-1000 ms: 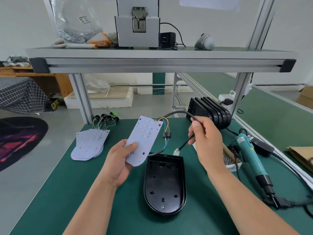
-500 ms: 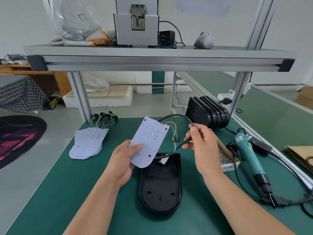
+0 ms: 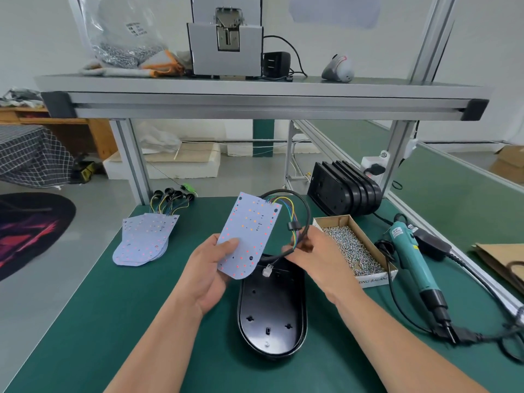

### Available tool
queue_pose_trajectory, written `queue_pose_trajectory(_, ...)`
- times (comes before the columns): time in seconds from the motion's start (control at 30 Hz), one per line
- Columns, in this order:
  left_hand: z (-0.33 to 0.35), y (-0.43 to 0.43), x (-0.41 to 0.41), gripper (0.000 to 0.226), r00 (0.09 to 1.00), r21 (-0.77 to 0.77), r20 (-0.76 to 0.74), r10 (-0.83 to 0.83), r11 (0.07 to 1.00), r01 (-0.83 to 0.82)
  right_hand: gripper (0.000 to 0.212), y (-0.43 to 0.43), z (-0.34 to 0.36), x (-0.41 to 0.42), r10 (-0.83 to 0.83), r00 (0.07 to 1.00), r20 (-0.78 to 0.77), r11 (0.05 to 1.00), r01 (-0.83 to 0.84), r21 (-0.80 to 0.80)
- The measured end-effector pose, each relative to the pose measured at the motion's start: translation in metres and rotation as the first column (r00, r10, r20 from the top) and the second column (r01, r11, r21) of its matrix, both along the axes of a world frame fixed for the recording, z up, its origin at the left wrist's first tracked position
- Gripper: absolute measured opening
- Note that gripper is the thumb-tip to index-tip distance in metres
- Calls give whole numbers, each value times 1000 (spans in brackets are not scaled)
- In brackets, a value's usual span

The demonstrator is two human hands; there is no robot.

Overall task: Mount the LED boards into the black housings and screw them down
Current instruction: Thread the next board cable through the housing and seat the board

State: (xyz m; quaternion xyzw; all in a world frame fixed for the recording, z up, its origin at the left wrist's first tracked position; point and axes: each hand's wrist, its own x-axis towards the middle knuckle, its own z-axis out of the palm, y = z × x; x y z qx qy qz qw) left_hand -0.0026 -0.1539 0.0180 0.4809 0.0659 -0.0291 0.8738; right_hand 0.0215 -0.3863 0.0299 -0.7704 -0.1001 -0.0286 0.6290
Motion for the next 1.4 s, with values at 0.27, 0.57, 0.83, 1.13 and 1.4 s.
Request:
queue_pose_trajectory(0.27,3,-13,-3,32,997,-73,65,-39,996,44,25,7,-10,1,43,973,-226,950,30,310)
queue_pose_trajectory(0.57,16,-34,-11,23,981,-31,187,46,999,-41,20,14,-11,-3,55,978,-202,911,34,410)
queue_pose_trajectory(0.83,17,-50,-16,34,979,191,160,128,969,-158,37,17,-9,-4,248,960,-129,899,-179,400)
queue_pose_trajectory(1.13,14,-52,-17,19,969,333,143,204,912,-241,44,9,-12,-1,434,896,-96,827,-353,438)
queue_pose_trajectory(1.4,17,-51,-18,37,984,323,152,97,936,-142,33,9,-7,-4,332,942,-37,905,-307,294)
